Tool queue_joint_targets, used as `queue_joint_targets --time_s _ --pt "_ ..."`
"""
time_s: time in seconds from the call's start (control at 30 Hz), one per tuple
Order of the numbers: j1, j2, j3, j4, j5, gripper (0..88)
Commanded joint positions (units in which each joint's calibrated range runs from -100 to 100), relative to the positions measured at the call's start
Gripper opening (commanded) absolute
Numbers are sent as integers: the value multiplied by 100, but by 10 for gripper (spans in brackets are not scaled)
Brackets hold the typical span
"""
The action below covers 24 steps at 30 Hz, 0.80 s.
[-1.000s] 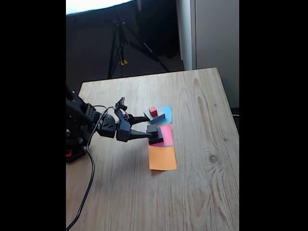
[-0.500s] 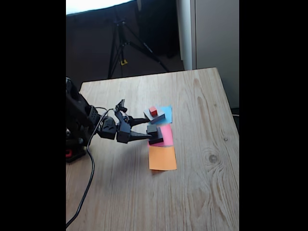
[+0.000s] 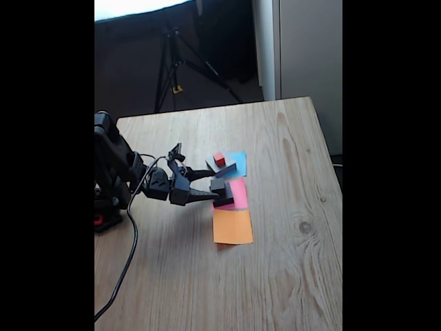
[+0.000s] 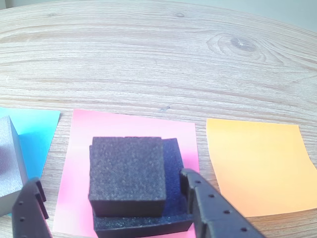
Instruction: Tower of hanoi
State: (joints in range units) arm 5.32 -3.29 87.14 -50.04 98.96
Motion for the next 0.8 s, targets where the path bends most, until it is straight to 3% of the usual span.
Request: queue_joint_targets --time_s 0.0,0.23,0.77 --pt "-85 11 -150 -115 104 321" --pt "-135 110 -177 -148 104 307" --pt "-260 163 -186 -148 104 152"
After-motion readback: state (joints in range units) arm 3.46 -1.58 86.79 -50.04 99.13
